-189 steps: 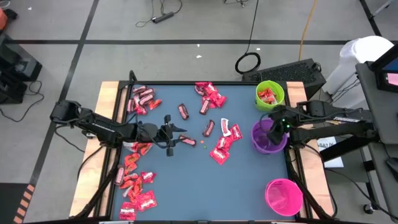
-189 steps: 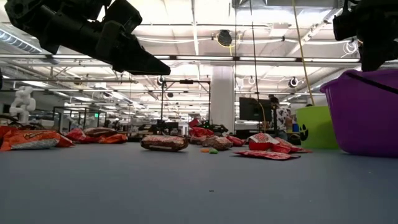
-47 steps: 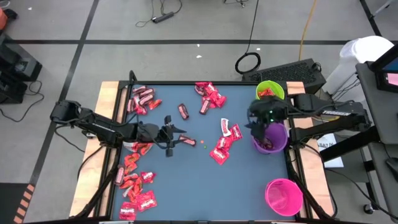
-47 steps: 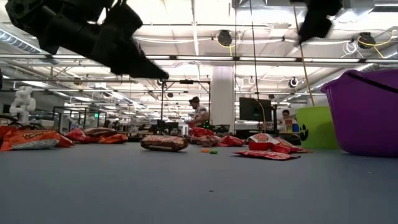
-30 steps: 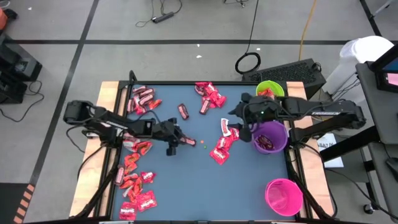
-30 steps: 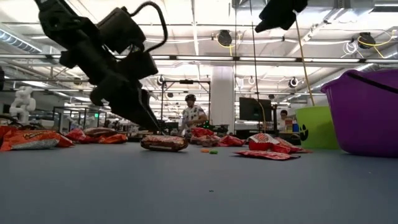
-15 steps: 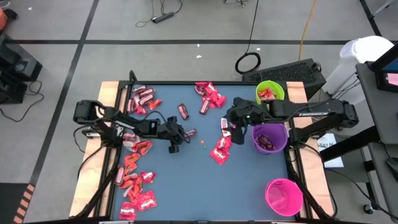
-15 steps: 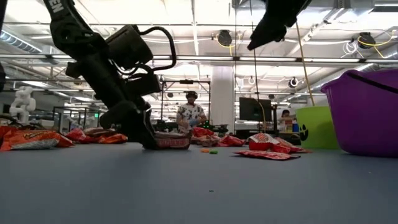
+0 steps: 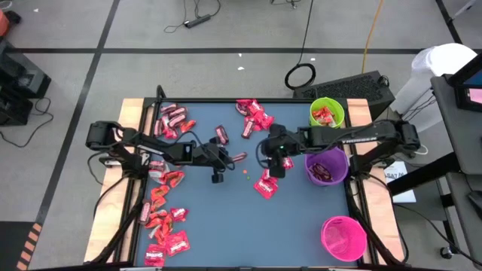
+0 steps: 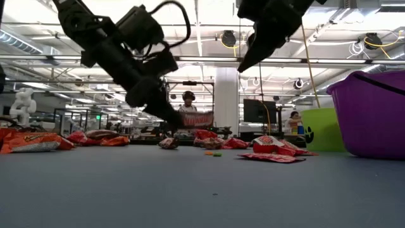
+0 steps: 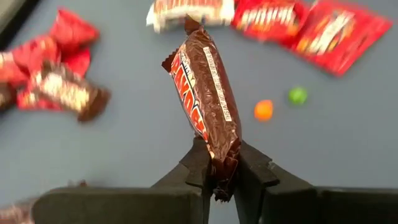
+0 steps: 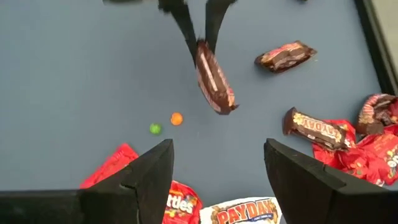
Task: Organize candy in baskets
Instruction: Put the brown chocolate bar into the violet bucket
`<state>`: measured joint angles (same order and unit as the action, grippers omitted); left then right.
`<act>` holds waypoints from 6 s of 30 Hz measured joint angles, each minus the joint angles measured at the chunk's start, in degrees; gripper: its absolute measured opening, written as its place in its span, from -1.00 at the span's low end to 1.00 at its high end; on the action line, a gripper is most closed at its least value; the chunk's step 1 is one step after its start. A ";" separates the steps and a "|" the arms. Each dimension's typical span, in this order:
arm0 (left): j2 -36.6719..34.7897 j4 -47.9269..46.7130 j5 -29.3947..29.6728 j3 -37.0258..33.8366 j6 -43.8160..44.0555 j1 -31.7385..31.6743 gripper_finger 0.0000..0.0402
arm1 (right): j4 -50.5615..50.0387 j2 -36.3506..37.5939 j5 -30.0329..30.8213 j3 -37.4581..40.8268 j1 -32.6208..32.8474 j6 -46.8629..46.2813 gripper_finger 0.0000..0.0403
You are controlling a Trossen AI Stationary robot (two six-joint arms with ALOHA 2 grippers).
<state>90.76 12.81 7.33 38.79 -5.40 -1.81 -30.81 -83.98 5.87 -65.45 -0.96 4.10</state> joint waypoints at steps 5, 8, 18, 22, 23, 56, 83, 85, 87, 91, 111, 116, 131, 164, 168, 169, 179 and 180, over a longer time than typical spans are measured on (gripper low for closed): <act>-0.83 0.58 -0.43 3.17 -3.01 2.31 -0.75 | 3.08 -3.47 0.04 0.00 -0.08 1.65 0.18; -0.83 0.57 -0.54 5.05 -4.97 3.56 -0.75 | 6.40 -4.20 -0.07 0.00 -0.08 1.85 0.18; -0.83 2.32 0.21 7.77 -6.11 4.46 -0.75 | 8.39 -3.91 -9.07 -0.02 -0.03 3.27 0.18; -0.83 4.10 0.31 7.90 -7.44 4.59 -0.75 | 8.39 -3.91 -8.62 -0.02 -0.05 2.81 0.17; -0.83 4.67 0.31 7.90 -7.42 4.59 -0.75 | 8.39 -3.91 -8.57 -0.02 -0.09 2.93 0.15; -0.83 -1.45 -4.26 7.79 -8.45 4.79 -0.51 | -17.45 3.98 -8.63 -6.29 0.71 -4.06 -0.91; -0.83 -2.88 -4.07 7.84 -8.35 4.83 -0.51 | -53.41 28.23 1.53 7.83 2.20 -45.08 -0.79; -0.83 -2.86 -4.07 7.84 -8.47 4.83 -0.51 | -53.35 28.69 1.45 8.76 2.20 -45.34 -0.68; -0.83 -2.62 -4.07 7.84 -8.49 4.83 -0.51 | -53.16 28.85 1.24 8.63 2.20 -45.13 -0.54; -0.83 -1.81 -4.04 7.84 -8.39 4.82 -0.51 | -52.91 28.85 -2.40 4.88 2.20 -44.02 -0.29; -0.79 -17.12 12.36 7.86 14.65 -12.27 0.07 | -15.21 21.07 5.24 -0.69 2.20 -10.51 0.03; -0.69 -18.54 11.21 7.86 24.28 -16.02 0.07 | -15.34 17.31 7.35 -0.66 2.20 -10.21 0.03; 8.60 -13.82 6.36 7.93 30.64 -18.53 0.07 | -15.29 12.98 7.53 -0.66 2.20 -8.74 0.03; 6.16 -11.33 4.81 7.55 2.15 -10.46 -0.93 | -12.57 12.98 7.63 -0.66 2.20 -9.40 0.03; 4.21 -8.60 9.72 7.62 -0.28 -5.30 -0.93 | -9.48 12.30 7.52 -0.66 2.20 -10.52 0.03; 4.08 -7.52 10.51 7.62 -1.31 -3.84 -0.93 | -8.72 11.77 7.50 -0.67 2.20 -10.21 0.03; 3.89 6.54 20.20 7.71 -16.37 9.16 -0.93 | 3.57 2.99 4.32 3.22 2.20 -4.20 0.03; 3.89 7.68 21.53 7.71 -18.48 10.26 -0.93 | 4.69 1.99 3.68 3.37 2.20 -3.77 0.03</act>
<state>94.65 20.49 28.87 46.50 -23.88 8.45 -26.11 -81.99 9.55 -62.08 1.23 0.33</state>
